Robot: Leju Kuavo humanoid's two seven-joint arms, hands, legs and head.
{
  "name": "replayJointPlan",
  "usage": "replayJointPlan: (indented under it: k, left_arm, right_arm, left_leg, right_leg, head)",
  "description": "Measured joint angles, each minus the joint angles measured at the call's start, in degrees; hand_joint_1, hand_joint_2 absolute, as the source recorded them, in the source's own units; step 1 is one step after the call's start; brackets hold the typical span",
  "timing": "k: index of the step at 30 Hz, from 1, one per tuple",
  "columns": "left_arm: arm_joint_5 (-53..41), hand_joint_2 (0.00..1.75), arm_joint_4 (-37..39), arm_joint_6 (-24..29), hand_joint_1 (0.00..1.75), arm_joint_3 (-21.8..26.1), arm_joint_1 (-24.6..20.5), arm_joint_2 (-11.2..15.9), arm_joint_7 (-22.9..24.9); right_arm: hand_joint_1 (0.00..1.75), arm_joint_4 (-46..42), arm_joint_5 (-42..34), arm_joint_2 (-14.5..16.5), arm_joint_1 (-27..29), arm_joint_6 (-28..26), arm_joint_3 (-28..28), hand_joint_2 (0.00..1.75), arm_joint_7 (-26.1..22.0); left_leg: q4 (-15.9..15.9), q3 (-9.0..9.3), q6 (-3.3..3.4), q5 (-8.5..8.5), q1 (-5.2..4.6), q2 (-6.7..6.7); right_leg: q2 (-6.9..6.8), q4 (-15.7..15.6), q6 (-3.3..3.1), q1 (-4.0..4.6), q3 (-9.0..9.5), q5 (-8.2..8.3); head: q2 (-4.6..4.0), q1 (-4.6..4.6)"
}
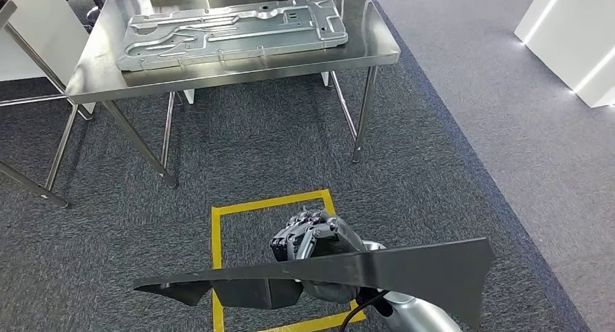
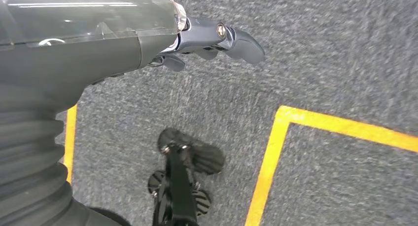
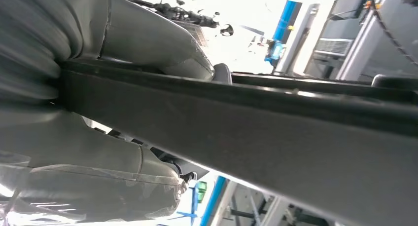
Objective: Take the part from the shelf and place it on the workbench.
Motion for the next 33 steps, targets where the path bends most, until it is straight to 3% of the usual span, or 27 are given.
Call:
replayJointPlan:
  k: [3,4,5,7,9,10,14,16,18,19,20,21,23,24,26,29,30,31,33]
  left_arm:
    - [-0.07,1.75,0.0,-0.21,0.0,-0.01,0.05,0.09,-0.21]
    - [-0.1,1.75,0.0,-0.25,0.0,0.0,0.13,0.1,-0.26]
    - [-0.13,1.75,0.0,-0.27,0.0,0.0,0.2,0.1,-0.31]
    - [-0.17,1.75,0.0,-0.27,0.0,-0.01,0.25,0.19,-0.41]
    - [-0.19,1.75,0.0,-0.27,0.0,-0.01,0.14,0.33,-0.52]
    - [-0.2,1.75,0.0,-0.27,0.0,-0.01,0.09,0.37,-0.6]
    - [-0.27,1.75,0.0,-0.26,0.0,-0.01,0.23,0.49,-0.85]
    - [-0.43,1.75,0.0,-0.36,0.0,-0.01,0.19,0.5,-1.06]
    - [-0.67,1.75,0.0,-0.56,0.0,-0.01,0.19,0.51,-1.27]
    - [-0.75,1.75,0.0,-0.66,0.0,-0.01,0.26,0.5,-1.36]
    - [-0.78,1.75,0.0,-0.75,0.0,-0.01,0.33,0.5,-1.42]
    - [-0.79,1.75,0.0,-0.82,0.0,-0.01,0.38,0.5,-1.49]
    - [-0.81,1.75,0.0,-0.92,0.0,-0.01,0.39,0.49,-1.67]
    - [-0.81,1.75,0.0,-0.94,0.0,-0.01,0.35,0.5,-1.75]
    - [-0.82,1.75,0.0,-0.95,0.0,-0.01,0.32,0.51,-1.86]
    - [-0.82,1.75,0.0,-0.96,0.0,-0.01,0.29,0.56,-1.9]
    - [-0.82,1.75,0.0,-0.96,0.0,-0.01,0.27,0.57,-1.91]
    - [-0.83,1.75,0.0,-0.97,0.0,-0.01,0.26,0.61,-1.91]
    - [-0.84,1.75,0.0,-0.97,0.0,-0.01,0.35,0.63,-1.91]
  right_arm:
    - [1.73,0.01,-0.02,-0.02,0.14,0.06,-0.04,1.75,-0.05]
    - [1.73,0.02,-0.02,-0.03,0.21,0.08,-0.05,1.75,-0.07]
    - [1.73,0.02,-0.03,-0.03,0.28,0.09,-0.07,1.75,-0.09]
    - [1.73,0.01,-0.04,-0.03,0.33,0.1,-0.09,1.75,-0.1]
    - [1.73,0.0,-0.06,-0.03,0.32,0.11,-0.14,1.75,-0.1]
    - [1.73,0.0,-0.09,-0.03,0.32,0.13,-0.16,1.75,-0.1]
    - [1.73,-0.03,-0.25,-0.04,0.3,0.23,-0.53,1.75,-0.14]
    - [1.73,-0.08,-0.28,-0.1,0.36,0.32,-0.9,1.75,-0.19]
    - [1.73,-0.08,-0.28,-0.32,0.7,0.39,-1.2,1.75,-0.21]
    - [1.73,-0.07,-0.28,-0.46,0.96,0.42,-1.29,1.75,-0.22]
    - [1.73,-0.07,-0.28,-0.6,1.19,0.45,-1.38,1.75,-0.22]
    - [1.73,-0.07,-0.28,-0.69,1.33,0.49,-1.45,1.75,-0.23]
    - [1.73,-0.08,-0.28,-0.78,1.41,0.54,-1.61,1.75,-0.24]
    - [1.73,-0.1,-0.28,-0.8,1.41,0.54,-1.69,1.75,-0.24]
    - [1.73,-0.12,-0.27,-0.85,1.44,0.55,-1.83,1.75,-0.24]
    - [1.73,-0.22,-0.27,-0.87,1.48,0.64,-1.99,1.75,-0.24]
    - [1.73,-0.27,-0.28,-0.87,1.45,0.69,-2.03,1.75,-0.24]
    - [1.73,-0.32,-0.28,-0.87,1.45,0.73,-2.05,1.75,-0.25]
    - [1.73,-0.32,-0.3,-0.89,1.56,0.83,-2.08,1.75,-0.25]
  left_leg:
    - [11.26,-5.52,-0.62,-4.92,0.13,0.48]
    - [13.47,-6.8,-0.71,-5.27,0.14,0.54]
    - [13.28,-6.91,-0.71,-4.34,0.14,0.6]
    - [6.26,-3.82,-0.43,0.07,0.14,0.78]
    - [-1.13,-0.3,0.19,2.79,-0.15,1.0]
    - [-2.78,0.47,0.52,3.02,-0.32,1.05]
    - [-3.51,0.89,1.97,2.86,-0.28,0.85]
    - [-3.87,1.28,2.68,2.87,-0.09,0.83]
    - [-3.88,1.43,3.06,2.58,-0.18,0.74]
    - [-3.87,1.56,3.12,2.4,-0.23,0.67]
    - [-3.85,1.78,3.11,2.18,-0.27,0.58]
    - [-3.84,2.13,3.03,1.94,-0.29,0.47]
    - [-3.8,2.94,2.71,1.3,-0.37,0.26]
    - [-3.72,3.21,2.45,0.94,-0.46,0.17]
    - [-3.66,3.37,1.86,0.41,-0.58,0.09]
    - [-3.23,3.55,0.93,-0.41,-0.45,0.2]
    - [-1.71,3.01,0.64,-1.24,-0.38,0.32]
    - [1.11,1.71,0.36,-2.53,-0.27,0.45]
    - [9.33,-2.96,-0.13,-5.47,-0.07,0.59]
  right_leg:
    - [-0.33,-0.04,-0.43,0.1,0.21,-0.22]
    - [-0.38,-0.03,-0.45,0.12,0.27,-0.3]
    - [-0.39,-0.02,-0.41,0.13,0.39,-0.4]
    - [-0.4,-0.01,-0.19,0.14,0.93,-0.72]
    - [-0.43,0.03,0.26,0.31,1.35,-1.07]
    - [-0.46,0.05,0.53,0.38,1.4,-1.18]
    - [-0.52,0.79,1.72,0.38,1.22,-1.92]
    - [-0.32,5.66,2.06,0.34,-1.12,-4.46]
    - [-0.17,13.79,2.21,0.35,-5.74,-7.57]
    - [-0.15,16.53,2.25,0.35,-7.56,-7.99]
    - [-0.15,17.17,2.24,0.35,-8.37,-7.22]
    - [-0.14,15.24,2.13,0.35,-7.84,-5.29]
    - [-0.01,7.22,1.71,0.46,-4.36,-0.7]
    - [0.07,3.69,1.5,0.51,-2.74,0.61]
    - [0.23,0.74,1.12,0.7,-1.38,0.87]
    - [0.19,0.1,0.25,0.57,-0.77,0.47]
    - [0.1,-0.16,-0.08,0.45,-0.32,0.3]
    - [-0.03,-0.34,-0.35,0.34,0.18,0.05]
    - [-0.2,-0.39,-0.63,0.41,0.95,-0.7]
  head:
    - [0.0,-0.01]
    - [0.0,-0.01]
    - [0.0,-0.01]
    - [0.0,-0.01]
    - [0.0,0.0]
    - [0.0,0.01]
    - [0.0,0.01]
    - [0.0,0.01]
    - [0.0,0.01]
    - [0.0,0.01]
    - [0.0,0.01]
    - [0.0,0.01]
    - [0.0,0.01]
    - [0.0,0.01]
    - [0.0,0.01]
    - [0.0,0.01]
    - [0.0,0.0]
    - [0.0,-0.01]
    - [0.0,-0.01]
